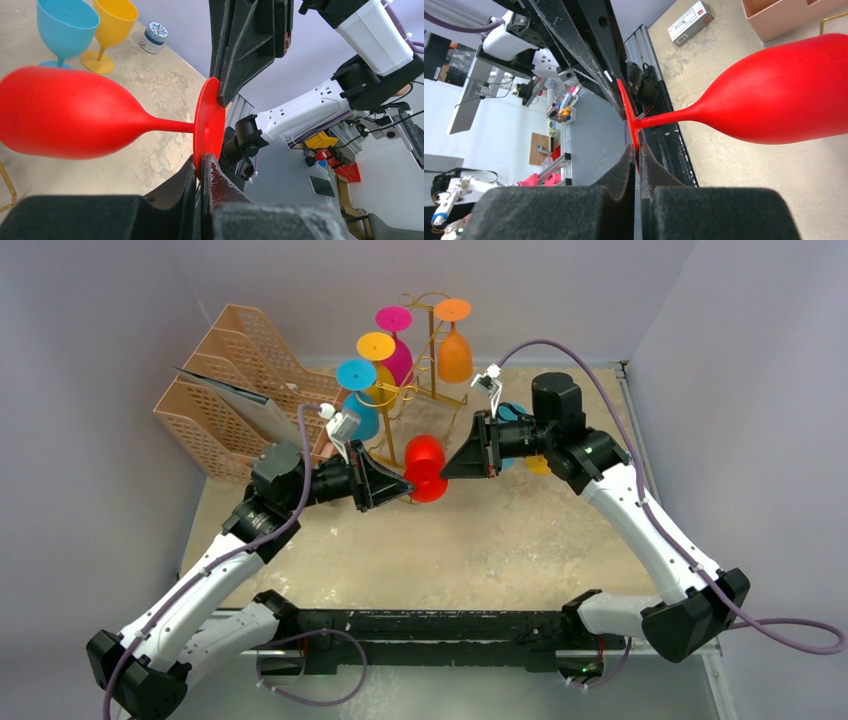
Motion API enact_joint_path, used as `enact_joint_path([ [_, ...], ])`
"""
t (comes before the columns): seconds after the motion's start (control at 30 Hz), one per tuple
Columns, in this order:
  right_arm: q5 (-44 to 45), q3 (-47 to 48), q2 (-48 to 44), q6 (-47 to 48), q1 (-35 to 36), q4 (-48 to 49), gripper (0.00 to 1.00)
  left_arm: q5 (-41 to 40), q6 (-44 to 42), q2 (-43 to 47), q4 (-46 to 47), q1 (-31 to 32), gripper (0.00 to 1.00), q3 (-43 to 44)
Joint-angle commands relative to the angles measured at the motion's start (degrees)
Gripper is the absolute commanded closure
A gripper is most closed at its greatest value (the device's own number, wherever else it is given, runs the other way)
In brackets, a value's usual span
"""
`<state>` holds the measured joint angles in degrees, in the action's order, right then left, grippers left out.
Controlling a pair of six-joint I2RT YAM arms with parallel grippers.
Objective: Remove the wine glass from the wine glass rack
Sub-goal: Place the wine glass at the center of the board.
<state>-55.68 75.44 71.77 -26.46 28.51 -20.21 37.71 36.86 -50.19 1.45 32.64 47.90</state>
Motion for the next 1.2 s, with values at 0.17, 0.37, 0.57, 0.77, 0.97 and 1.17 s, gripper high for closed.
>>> enact_joint_path([
  [0.17, -4.23, -0.2, -0.44, 1.71, 1.5, 1.59, 0.87, 4.96, 0.03, -1.97, 5.21, -0.22, 1.0, 1.01],
  [0.37, -3.76, -0.25, -0.26, 1.98, 1.71, 1.13, 0.74, 7.5, 0.82, -2.59, 7.39, -0.29, 1.0, 0.3],
  [0.57, -2.66, -0.2, -0.46, 2.37, 2.29, 1.19, 0.91, 8.71, 1.23, -3.29, 7.45, -0.3, 1.0, 0.36],
  [0.77, 3.6, -0.62, -1.93, 3.91, 3.01, 0.91, 1.0, 7.56, 3.0, -5.2, 5.75, -0.26, 0.78, 1.22],
  [0.97, 9.44, -2.18, -3.8, 6.54, 3.8, 1.14, 1.0, 6.59, 6.97, -7.86, 7.29, -0.3, 0.6, 1.41],
  [1.17, 12.51, -4.14, -5.59, 7.19, 4.0, 3.61, 1.0, 6.63, 9.96, -8.98, 10.58, -0.22, 0.6, 0.24],
])
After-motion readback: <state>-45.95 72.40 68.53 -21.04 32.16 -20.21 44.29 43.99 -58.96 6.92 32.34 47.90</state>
